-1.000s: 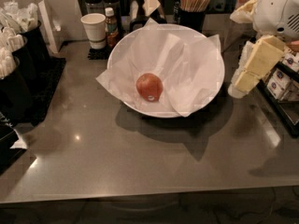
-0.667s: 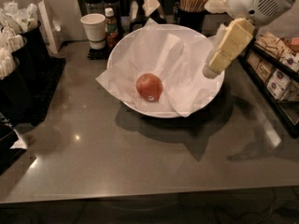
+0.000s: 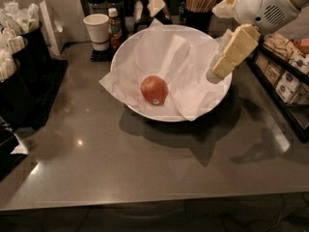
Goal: Pick apple from white bowl
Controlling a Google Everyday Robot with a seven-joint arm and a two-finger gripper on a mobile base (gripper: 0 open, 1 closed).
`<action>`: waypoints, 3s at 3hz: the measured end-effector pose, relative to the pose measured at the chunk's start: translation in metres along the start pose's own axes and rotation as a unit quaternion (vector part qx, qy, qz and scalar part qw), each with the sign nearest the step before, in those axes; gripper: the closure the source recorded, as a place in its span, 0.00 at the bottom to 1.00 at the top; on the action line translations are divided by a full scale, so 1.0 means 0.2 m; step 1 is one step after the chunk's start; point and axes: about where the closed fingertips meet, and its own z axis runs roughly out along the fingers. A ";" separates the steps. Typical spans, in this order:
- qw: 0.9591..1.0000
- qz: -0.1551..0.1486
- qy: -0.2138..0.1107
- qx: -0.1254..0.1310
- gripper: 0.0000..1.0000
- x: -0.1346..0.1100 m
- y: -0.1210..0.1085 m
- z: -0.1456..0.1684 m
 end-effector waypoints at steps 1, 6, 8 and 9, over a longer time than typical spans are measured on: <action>0.999 -0.005 -0.017 -0.027 0.00 -0.04 -0.04 0.18; 0.996 -0.029 -0.046 -0.070 0.17 -0.14 -0.04 0.47; 0.995 -0.030 -0.060 -0.074 0.19 -0.16 -0.06 0.61; 0.994 -0.009 -0.063 -0.092 0.23 -0.12 -0.01 0.75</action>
Offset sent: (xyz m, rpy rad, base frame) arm 0.0163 0.0210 -0.0191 0.0285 0.0256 0.0417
